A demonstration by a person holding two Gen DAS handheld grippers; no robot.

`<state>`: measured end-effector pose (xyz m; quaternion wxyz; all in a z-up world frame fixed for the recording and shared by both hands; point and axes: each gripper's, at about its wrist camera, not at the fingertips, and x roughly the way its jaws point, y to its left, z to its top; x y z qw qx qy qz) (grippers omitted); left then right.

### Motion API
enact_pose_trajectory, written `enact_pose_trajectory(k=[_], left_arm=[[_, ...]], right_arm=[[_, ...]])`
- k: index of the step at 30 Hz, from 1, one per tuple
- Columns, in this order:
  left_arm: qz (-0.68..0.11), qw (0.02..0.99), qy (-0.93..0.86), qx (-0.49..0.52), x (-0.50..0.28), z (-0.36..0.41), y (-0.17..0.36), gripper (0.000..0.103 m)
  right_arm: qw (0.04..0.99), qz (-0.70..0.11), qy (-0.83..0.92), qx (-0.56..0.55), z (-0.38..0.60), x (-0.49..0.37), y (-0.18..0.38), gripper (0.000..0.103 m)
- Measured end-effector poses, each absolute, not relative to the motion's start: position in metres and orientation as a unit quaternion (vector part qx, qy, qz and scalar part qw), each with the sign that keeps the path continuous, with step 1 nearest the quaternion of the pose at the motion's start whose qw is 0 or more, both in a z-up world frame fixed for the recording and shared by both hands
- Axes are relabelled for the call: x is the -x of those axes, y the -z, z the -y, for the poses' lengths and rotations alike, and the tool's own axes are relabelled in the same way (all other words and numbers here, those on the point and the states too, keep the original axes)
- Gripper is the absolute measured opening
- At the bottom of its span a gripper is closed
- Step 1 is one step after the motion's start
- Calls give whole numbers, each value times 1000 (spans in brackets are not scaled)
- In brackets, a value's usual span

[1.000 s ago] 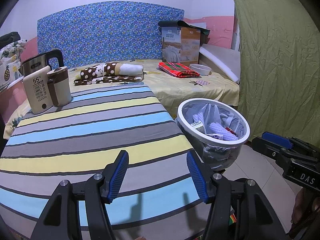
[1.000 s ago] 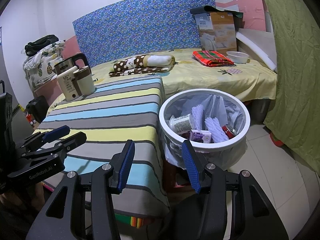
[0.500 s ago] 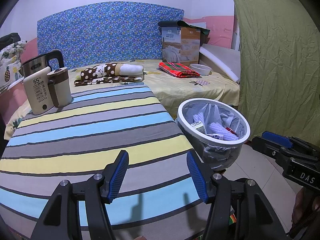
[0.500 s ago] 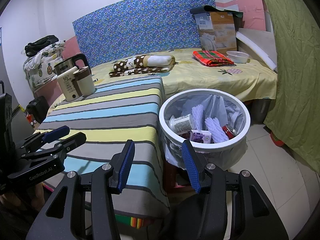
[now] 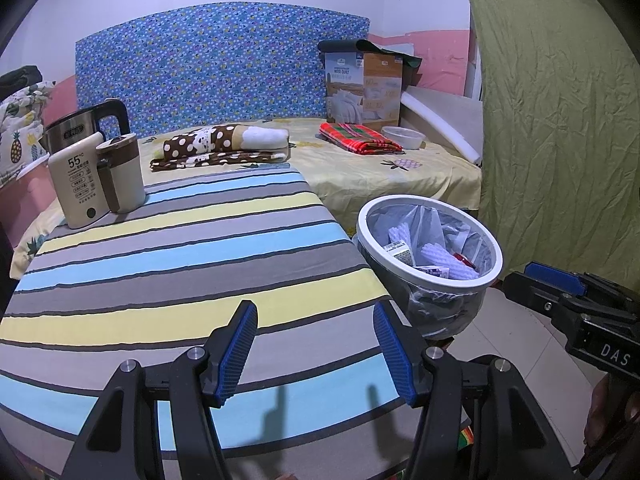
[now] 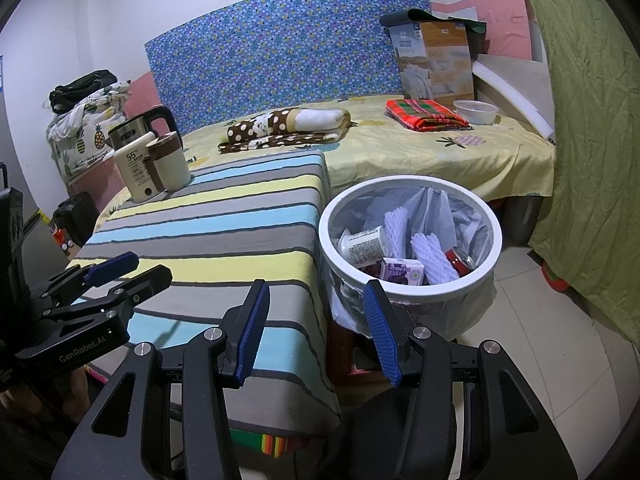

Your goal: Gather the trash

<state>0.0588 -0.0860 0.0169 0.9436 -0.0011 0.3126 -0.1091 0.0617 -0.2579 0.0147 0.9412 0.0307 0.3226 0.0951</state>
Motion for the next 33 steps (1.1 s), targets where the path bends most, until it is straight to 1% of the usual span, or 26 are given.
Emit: enact_pose_trajectory(k=[33], left_arm=[[-319, 942, 104, -4, -57, 89, -17, 60]], right_arm=[[941, -323, -94, -31, 257, -62, -14, 51]])
